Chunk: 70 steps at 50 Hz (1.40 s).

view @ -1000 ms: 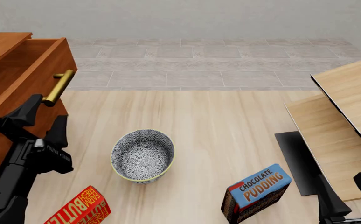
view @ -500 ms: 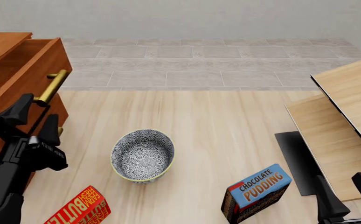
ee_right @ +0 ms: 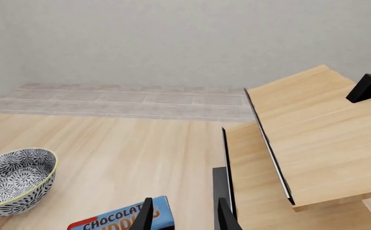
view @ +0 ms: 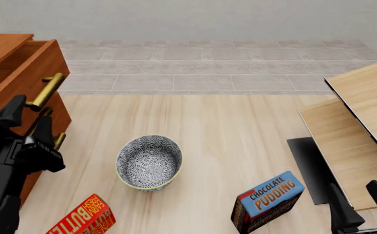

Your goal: Close the top drawer of the cabinet.

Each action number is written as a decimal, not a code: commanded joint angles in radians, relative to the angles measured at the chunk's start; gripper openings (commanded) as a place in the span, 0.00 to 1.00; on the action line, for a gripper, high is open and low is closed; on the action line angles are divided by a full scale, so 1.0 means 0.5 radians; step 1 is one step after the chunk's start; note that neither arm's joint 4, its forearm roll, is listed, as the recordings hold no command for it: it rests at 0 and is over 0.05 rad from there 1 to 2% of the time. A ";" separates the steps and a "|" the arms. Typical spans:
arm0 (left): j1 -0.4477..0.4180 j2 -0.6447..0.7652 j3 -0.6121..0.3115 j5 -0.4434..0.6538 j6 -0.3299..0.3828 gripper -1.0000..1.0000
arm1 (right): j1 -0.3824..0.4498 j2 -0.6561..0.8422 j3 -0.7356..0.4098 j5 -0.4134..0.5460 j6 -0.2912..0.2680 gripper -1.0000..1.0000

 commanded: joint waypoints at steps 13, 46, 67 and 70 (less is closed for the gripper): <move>0.192 0.092 -0.098 -0.010 -0.024 1.00 | 0.016 0.000 0.000 0.011 -0.001 1.00; 0.362 0.194 -0.175 -0.010 -0.030 1.00 | 0.023 0.001 -0.001 0.020 -0.002 1.00; 0.440 0.262 -0.226 -0.010 0.006 1.00 | 0.027 0.000 0.000 0.020 0.004 1.00; 0.451 0.265 -0.229 -0.010 0.008 1.00 | 0.021 0.000 0.000 0.023 0.006 1.00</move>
